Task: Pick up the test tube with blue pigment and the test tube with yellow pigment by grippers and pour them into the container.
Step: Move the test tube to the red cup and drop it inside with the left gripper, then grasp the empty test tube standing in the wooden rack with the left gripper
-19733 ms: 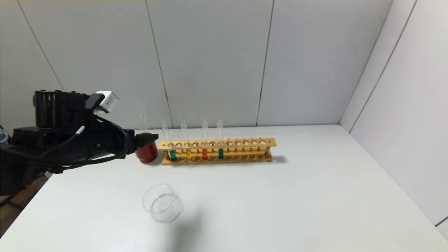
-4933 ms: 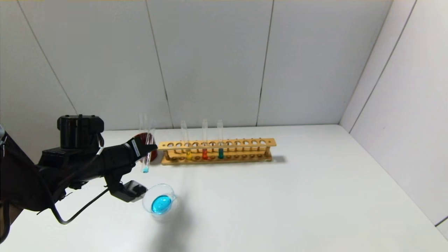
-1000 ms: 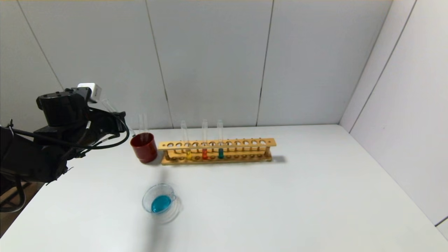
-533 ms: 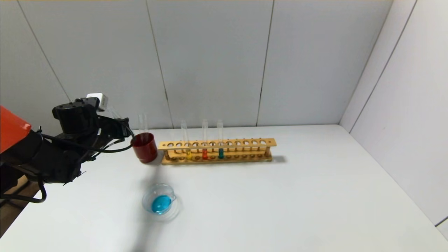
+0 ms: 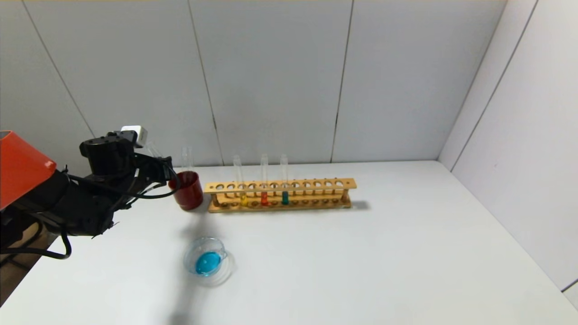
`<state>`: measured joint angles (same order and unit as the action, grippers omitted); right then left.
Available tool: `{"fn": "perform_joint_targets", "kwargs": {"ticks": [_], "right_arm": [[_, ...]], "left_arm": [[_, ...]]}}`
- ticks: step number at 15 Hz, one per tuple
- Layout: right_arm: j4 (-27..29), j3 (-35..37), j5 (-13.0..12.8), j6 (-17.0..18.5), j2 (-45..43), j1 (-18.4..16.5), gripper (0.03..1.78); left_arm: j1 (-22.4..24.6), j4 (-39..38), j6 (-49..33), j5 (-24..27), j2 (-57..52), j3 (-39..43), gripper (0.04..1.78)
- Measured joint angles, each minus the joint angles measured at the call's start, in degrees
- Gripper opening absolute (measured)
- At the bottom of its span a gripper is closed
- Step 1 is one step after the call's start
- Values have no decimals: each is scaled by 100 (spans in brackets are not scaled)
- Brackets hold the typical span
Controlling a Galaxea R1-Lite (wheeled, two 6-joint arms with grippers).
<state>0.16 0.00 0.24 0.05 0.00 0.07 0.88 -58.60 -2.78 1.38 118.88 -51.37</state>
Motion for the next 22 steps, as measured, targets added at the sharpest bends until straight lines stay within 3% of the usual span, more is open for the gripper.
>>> {"fn": "perform_joint_targets", "kwargs": {"ticks": [6,9,13,16,19,22], "right_arm": [[2,0,-2,0,0,-2,175],[2,0,0,2,0,0,175],[2,0,0,0,0,0,175],[2,0,0,2,0,0,175],[2,0,0,2,0,0,175],[2,0,-2,2,0,0,175]], "left_arm": [[-39,-11,35,-48,44,-48,38],[-48,-11,55,-44,41,-85,67],[-72,15,72,-39,11,-129,135],[-98,78,78,-33,-69,-243,166],[-204,447,122,-33,-414,-347,175],[-489,1428,122,-34,-1119,-375,175]]}}
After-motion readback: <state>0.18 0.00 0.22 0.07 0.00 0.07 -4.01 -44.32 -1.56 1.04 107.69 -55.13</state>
